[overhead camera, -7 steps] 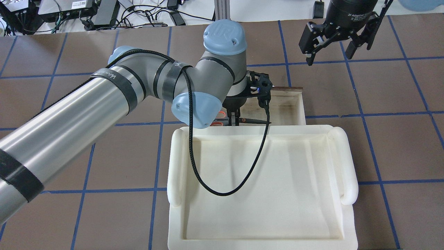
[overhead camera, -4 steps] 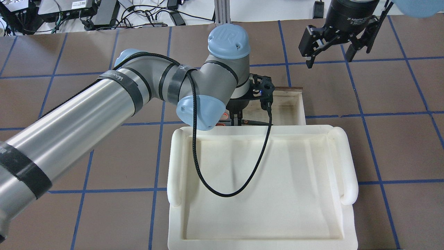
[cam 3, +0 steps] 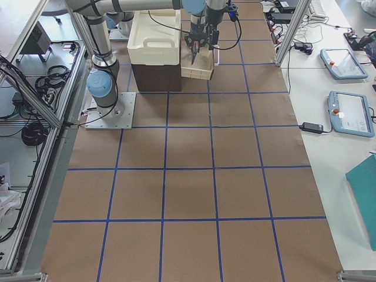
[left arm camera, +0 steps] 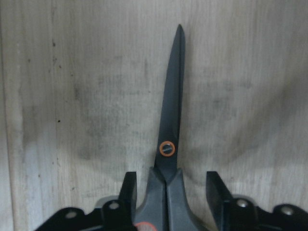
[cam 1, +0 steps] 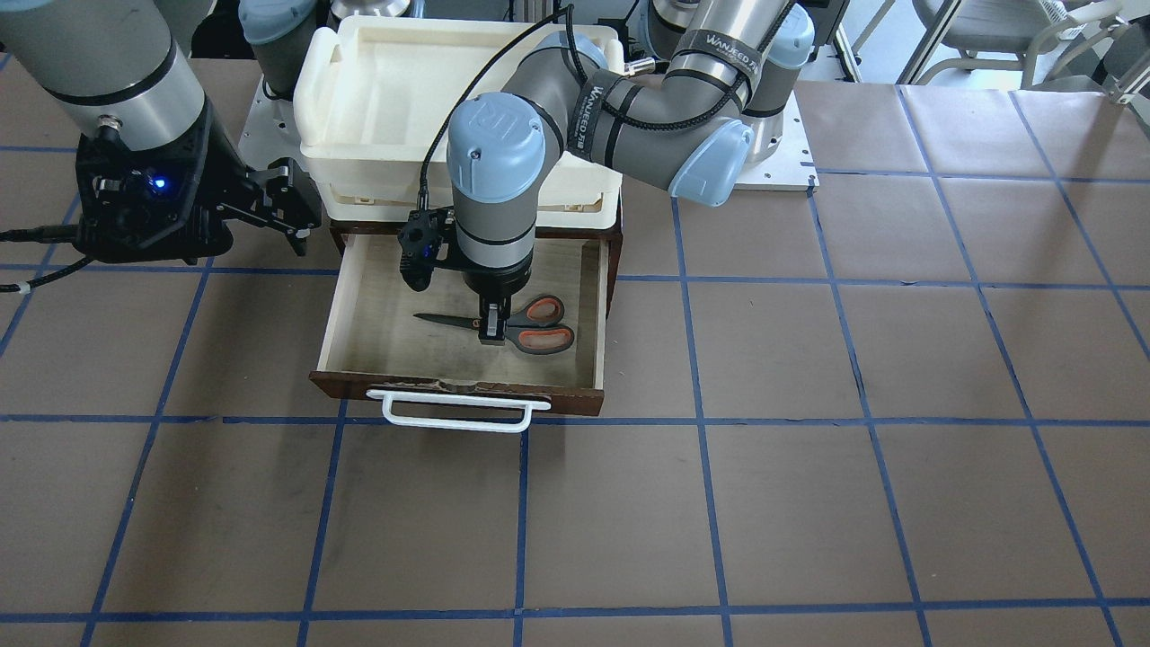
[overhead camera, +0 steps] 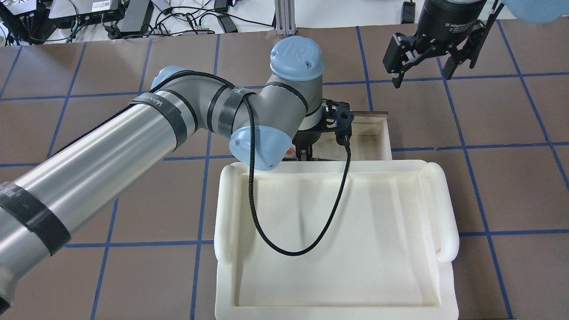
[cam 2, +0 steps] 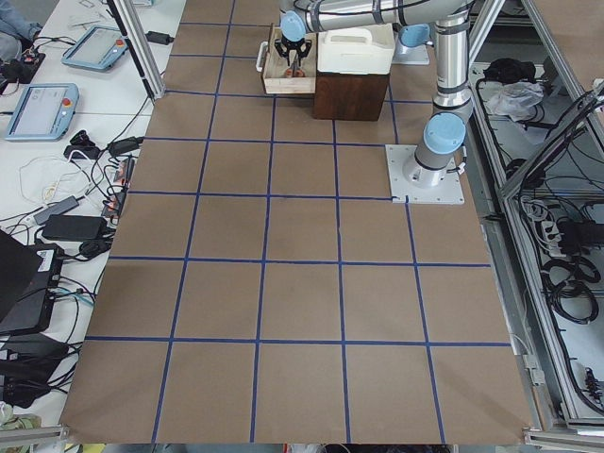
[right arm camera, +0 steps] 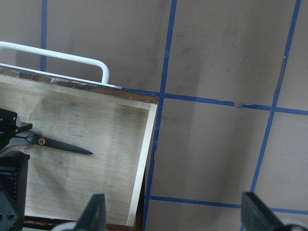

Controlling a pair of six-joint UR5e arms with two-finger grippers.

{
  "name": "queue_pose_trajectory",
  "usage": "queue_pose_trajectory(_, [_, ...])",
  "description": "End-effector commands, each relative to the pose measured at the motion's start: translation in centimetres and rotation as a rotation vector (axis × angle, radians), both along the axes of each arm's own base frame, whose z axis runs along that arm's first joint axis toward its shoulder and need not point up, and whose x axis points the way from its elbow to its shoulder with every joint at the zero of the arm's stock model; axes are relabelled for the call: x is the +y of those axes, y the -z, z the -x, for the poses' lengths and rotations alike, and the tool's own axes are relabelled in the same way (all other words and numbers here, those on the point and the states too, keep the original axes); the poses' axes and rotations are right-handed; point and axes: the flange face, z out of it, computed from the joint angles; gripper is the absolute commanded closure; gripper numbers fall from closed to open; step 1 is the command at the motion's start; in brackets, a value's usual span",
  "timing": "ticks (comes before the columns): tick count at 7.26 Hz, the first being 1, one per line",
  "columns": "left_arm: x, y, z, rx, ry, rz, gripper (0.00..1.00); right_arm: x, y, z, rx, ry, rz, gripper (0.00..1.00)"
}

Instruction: Place scissors in drawer with both arms

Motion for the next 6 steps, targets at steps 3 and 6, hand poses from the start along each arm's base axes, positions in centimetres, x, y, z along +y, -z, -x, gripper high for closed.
queue_pose_trajectory(3, [0.4, -3.9, -0.3, 0.024, 0.008, 0.05, 0.12, 0.0, 0.0, 0.0, 0.0, 0.001, 0.001, 0.0])
queue_pose_trajectory(6, [-0.9, -12.1, -4.5, 0.066, -0.091, 0.033, 0.12, 0.0, 0.0, 0.0, -0.001, 0.003, 0.001, 0.0])
